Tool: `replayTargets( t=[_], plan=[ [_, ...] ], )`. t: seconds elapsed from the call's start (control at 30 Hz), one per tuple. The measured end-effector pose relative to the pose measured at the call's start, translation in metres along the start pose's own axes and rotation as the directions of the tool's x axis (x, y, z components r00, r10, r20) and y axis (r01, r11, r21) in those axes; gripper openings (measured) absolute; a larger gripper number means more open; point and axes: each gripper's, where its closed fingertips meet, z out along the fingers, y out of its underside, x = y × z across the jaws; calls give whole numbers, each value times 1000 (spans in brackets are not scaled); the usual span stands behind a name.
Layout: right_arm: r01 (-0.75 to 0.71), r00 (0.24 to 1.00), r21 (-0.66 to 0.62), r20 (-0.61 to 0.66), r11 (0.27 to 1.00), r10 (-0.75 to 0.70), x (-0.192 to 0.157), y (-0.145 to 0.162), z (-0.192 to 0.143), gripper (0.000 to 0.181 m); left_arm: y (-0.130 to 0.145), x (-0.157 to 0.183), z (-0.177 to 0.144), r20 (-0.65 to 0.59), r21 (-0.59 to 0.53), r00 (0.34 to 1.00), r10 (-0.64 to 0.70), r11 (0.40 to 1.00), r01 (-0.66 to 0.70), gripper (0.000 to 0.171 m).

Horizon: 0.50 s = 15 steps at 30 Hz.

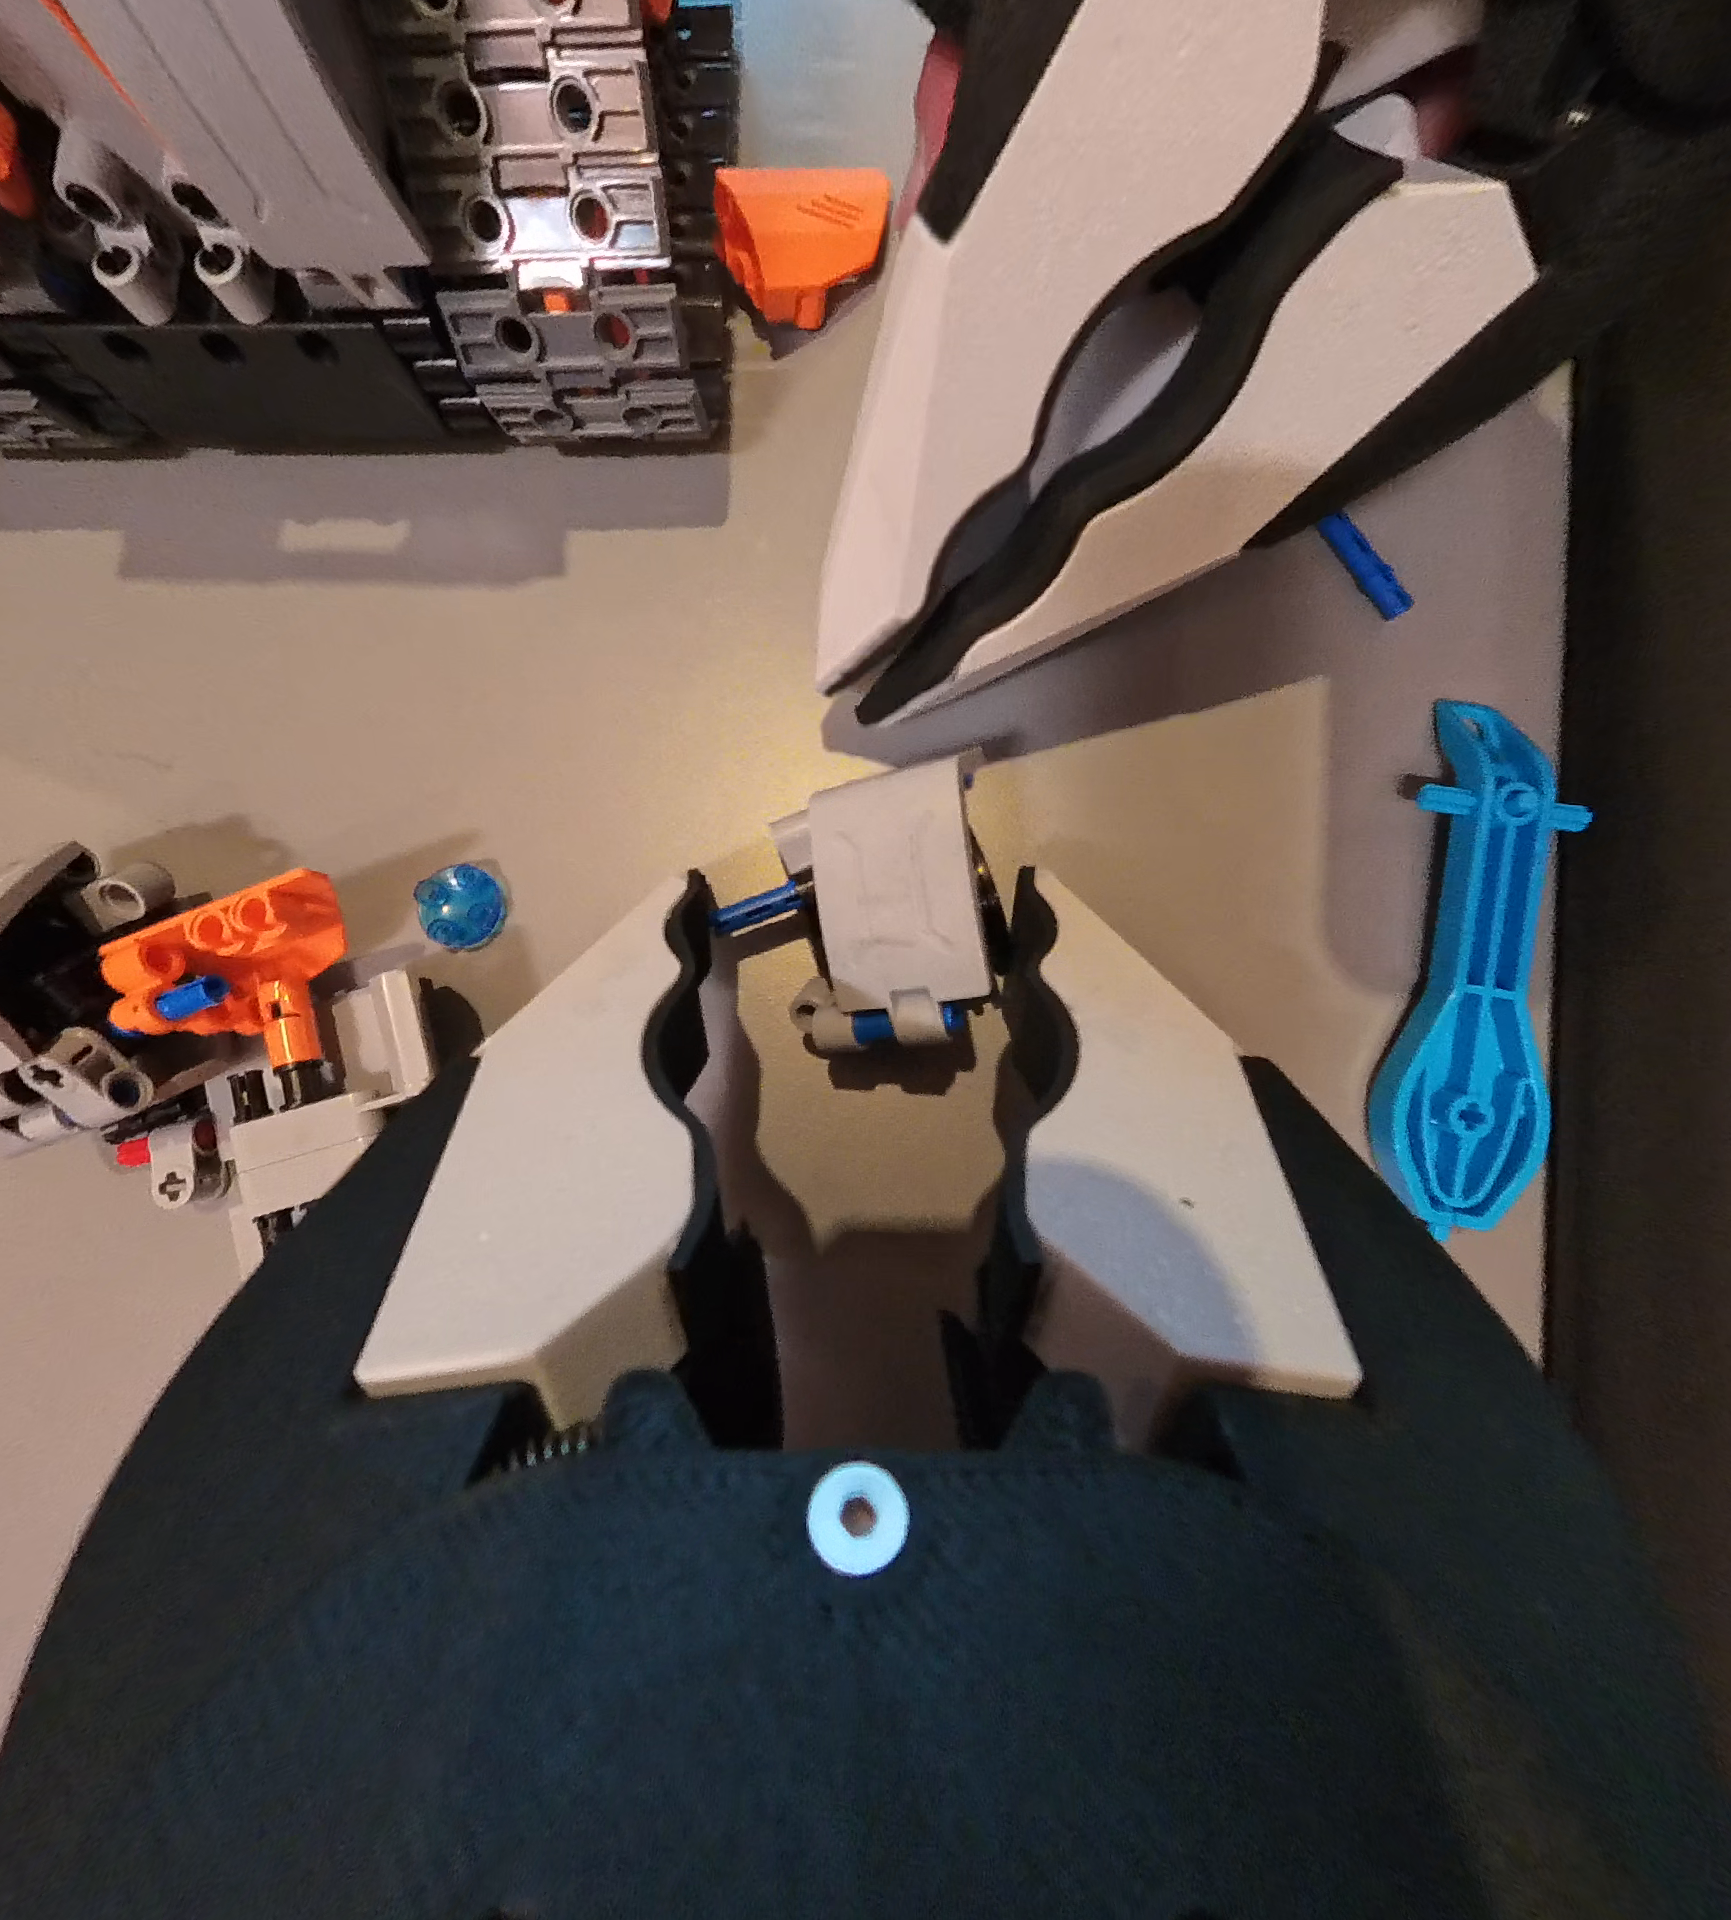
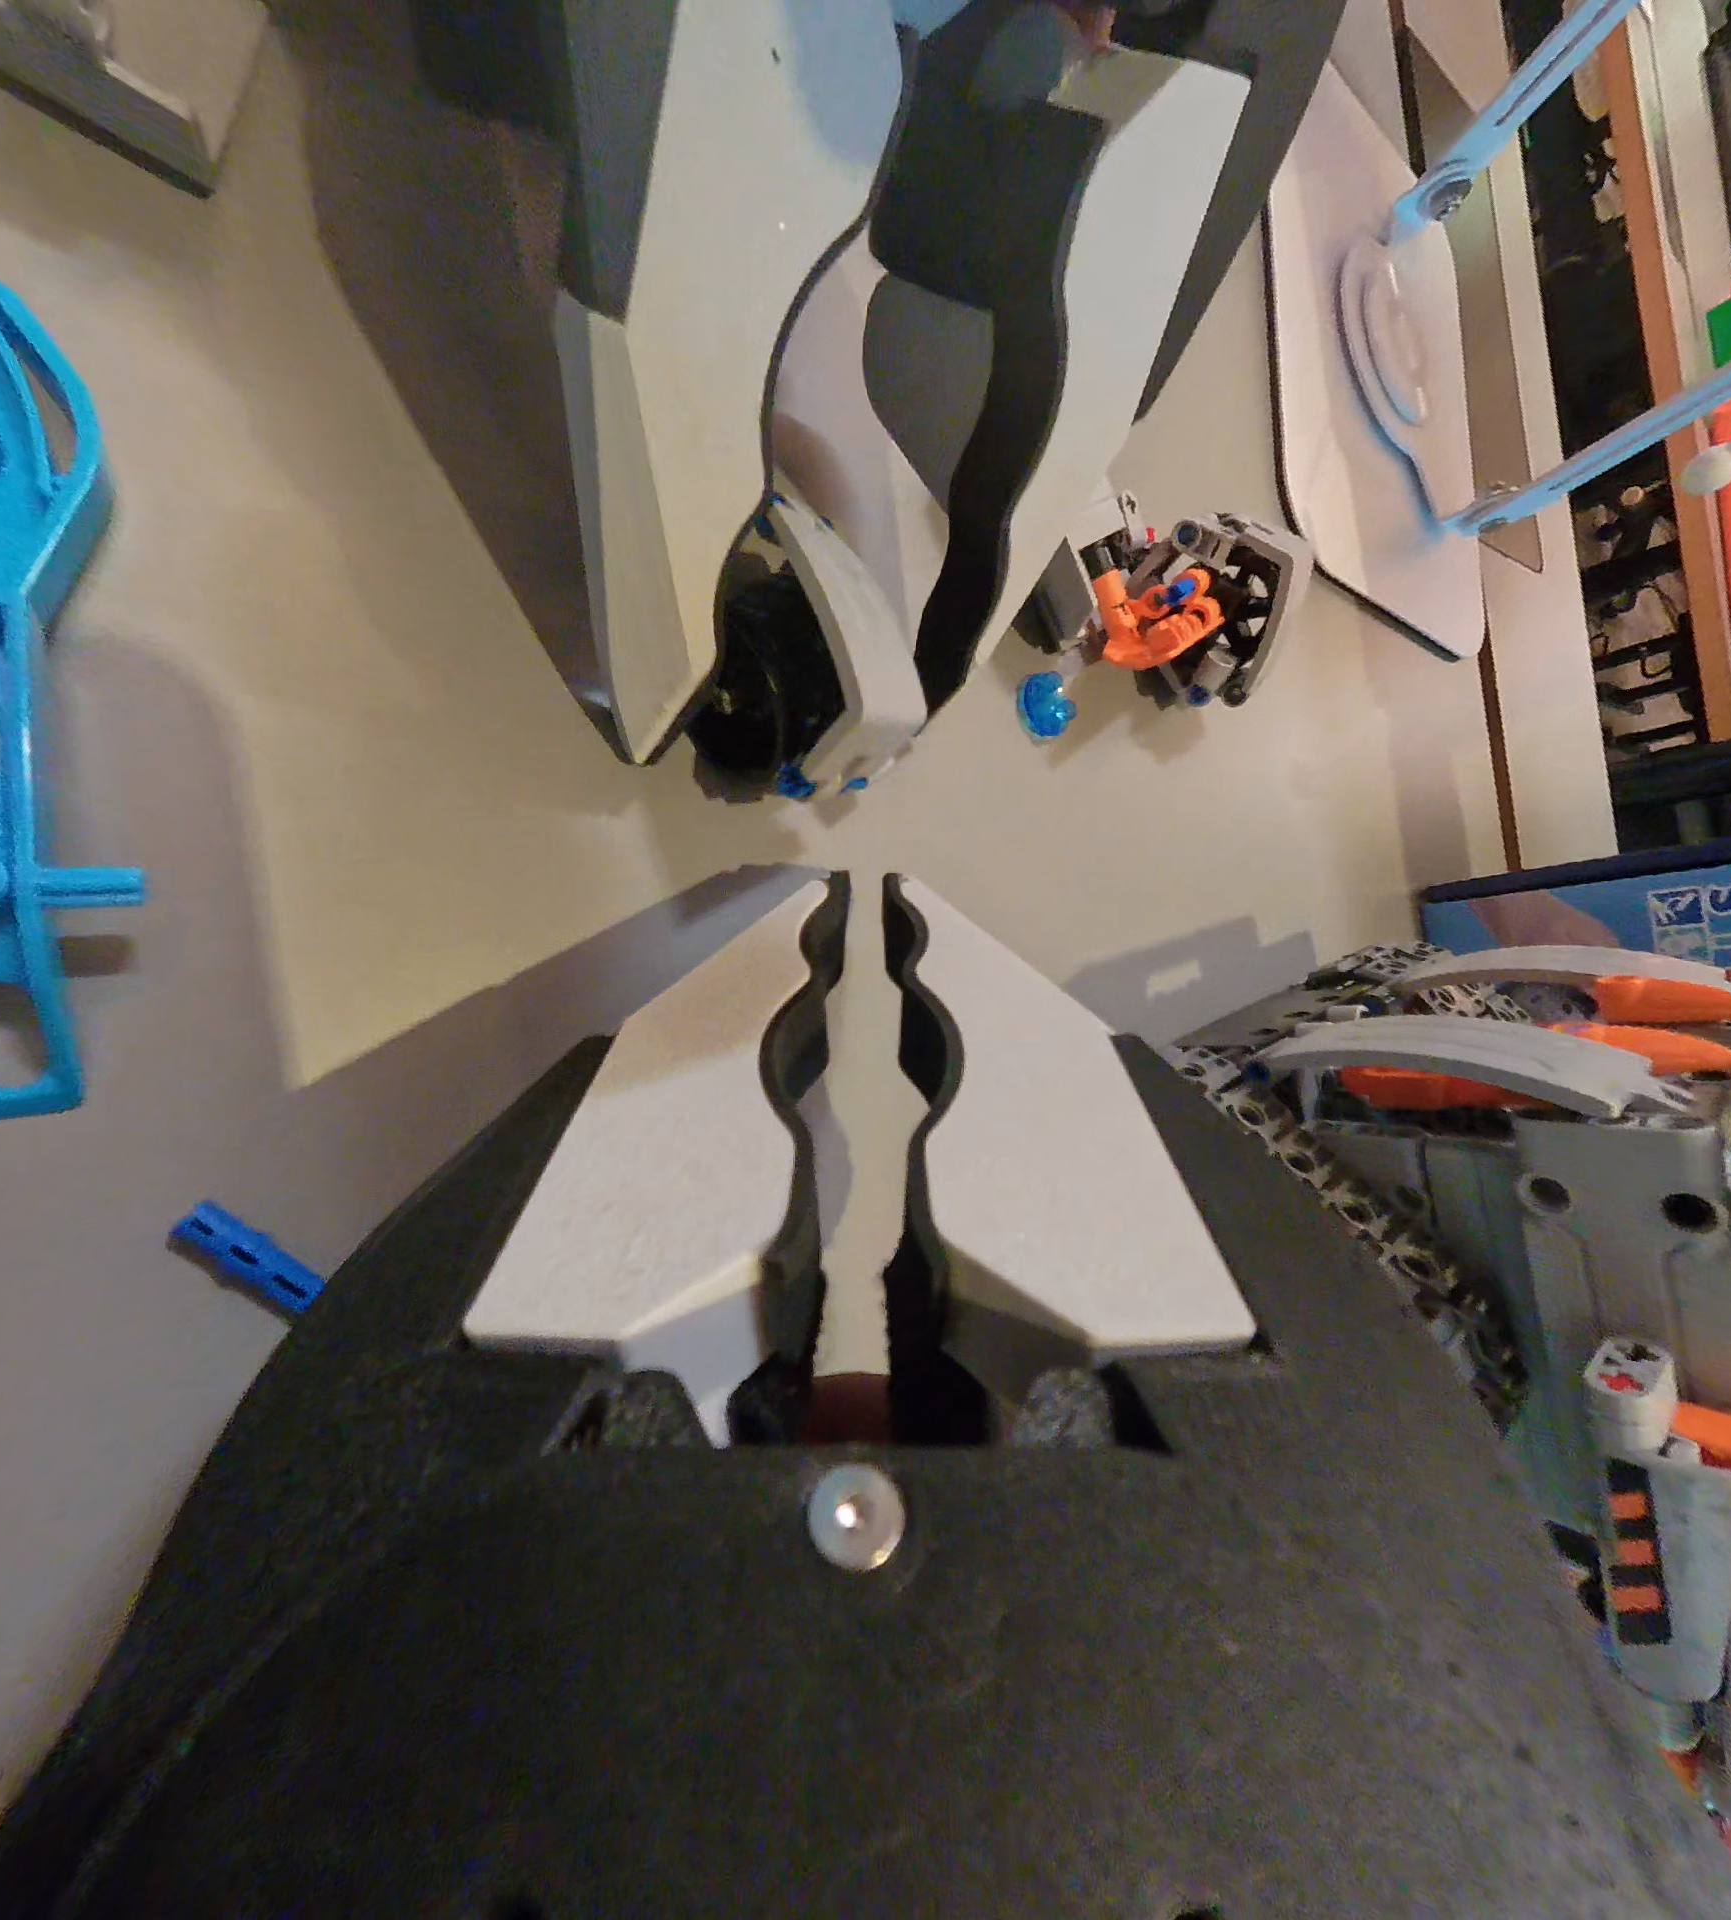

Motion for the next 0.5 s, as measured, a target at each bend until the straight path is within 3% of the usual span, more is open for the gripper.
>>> replayTargets(
  t=[0.13,0.2,0.33,0.5],
  plan=[
    [-70,997,46,24,996,69,5,-3,-7,8,-2,-4,0,3,38,1000,30,999,-30,56],
    [-119,992,87,59,989,114,4,-7,-11,10,-12,-2,-3,13,118,994,107,987,-108,52],
    [-282,951,153,172,947,255,5,-15,-19,24,-32,-13,-20,221,204,931,289,920,-334,51],
    [-343,930,207,213,916,300,10,-20,-23,34,-45,-4,-29,324,229,855,405,843,-486,51]
  ],
)
